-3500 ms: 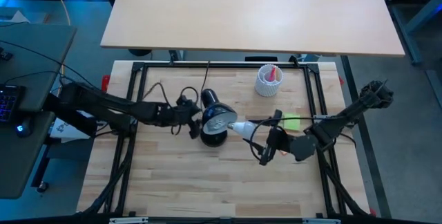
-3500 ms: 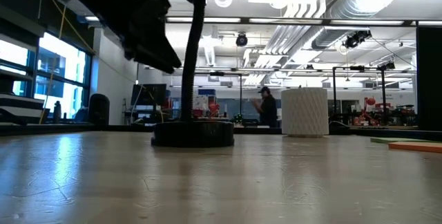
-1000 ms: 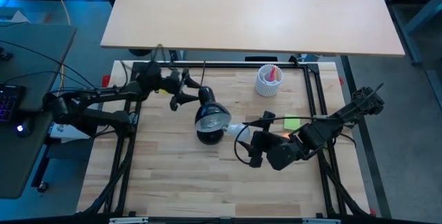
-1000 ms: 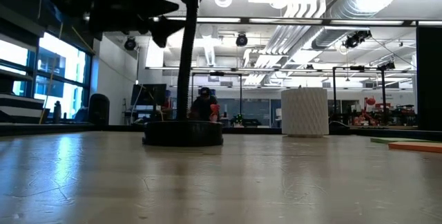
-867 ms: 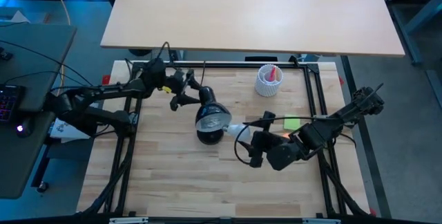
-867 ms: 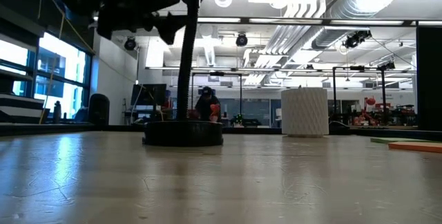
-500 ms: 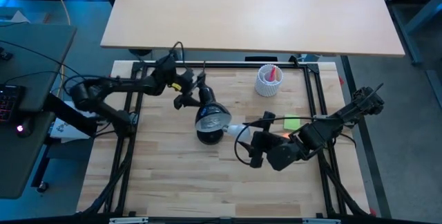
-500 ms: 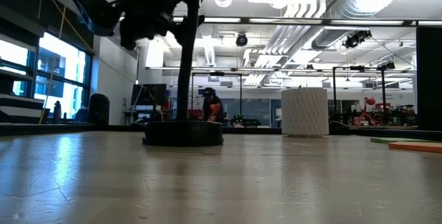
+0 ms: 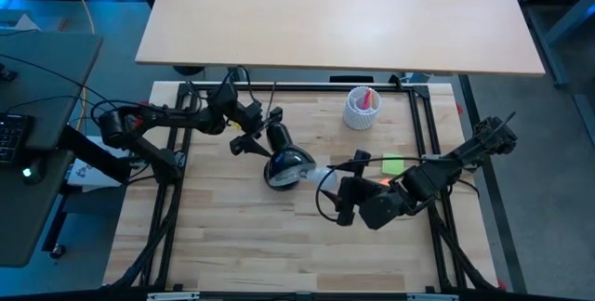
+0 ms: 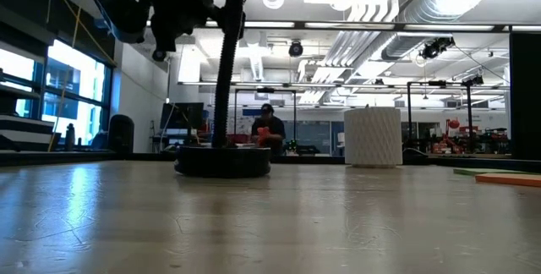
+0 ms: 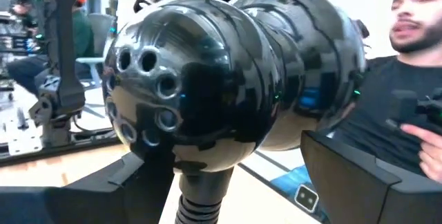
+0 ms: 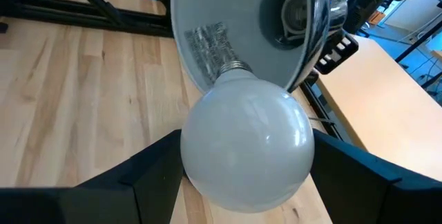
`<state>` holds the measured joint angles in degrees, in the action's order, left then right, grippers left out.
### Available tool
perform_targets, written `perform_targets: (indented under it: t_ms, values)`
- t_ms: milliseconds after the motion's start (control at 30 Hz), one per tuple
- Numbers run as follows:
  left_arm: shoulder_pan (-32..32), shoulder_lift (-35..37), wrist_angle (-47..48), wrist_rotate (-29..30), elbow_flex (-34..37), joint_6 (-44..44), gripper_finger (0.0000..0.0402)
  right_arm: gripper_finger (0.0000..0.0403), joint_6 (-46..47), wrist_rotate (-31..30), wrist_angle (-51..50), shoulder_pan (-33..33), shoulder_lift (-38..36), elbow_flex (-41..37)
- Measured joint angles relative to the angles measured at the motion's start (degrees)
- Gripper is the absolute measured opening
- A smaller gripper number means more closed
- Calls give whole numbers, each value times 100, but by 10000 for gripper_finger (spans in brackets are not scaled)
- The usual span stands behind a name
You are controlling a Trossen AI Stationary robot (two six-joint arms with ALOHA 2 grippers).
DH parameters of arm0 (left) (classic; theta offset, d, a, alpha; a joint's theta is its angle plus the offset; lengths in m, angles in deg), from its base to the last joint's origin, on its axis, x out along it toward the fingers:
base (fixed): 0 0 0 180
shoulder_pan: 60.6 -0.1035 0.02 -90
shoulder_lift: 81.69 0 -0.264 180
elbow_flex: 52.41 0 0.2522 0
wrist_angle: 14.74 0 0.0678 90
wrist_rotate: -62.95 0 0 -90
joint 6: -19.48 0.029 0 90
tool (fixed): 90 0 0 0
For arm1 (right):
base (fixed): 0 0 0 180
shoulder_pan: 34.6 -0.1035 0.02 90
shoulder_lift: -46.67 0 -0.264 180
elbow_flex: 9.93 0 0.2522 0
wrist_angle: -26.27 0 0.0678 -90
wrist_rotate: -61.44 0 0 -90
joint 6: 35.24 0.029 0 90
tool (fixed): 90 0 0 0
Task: Screw lightbulb
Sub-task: Insert the lightbulb into the desk lamp
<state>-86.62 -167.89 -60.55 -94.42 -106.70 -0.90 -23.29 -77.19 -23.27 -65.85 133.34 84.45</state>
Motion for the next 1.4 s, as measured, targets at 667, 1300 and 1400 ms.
perform_targets:
  t_ms: [667,1300,1400]
  values:
    - [463,576,448,374,12,-282,301,281,-19,-245,-576,-42,-9,0]
    - [1089,2160,2580,2616,203,1620,300,281,-599,-355,-147,25,-253,-2]
    - [1087,2163,2638,2614,203,1718,300,281,-568,-359,-147,25,-284,-2]
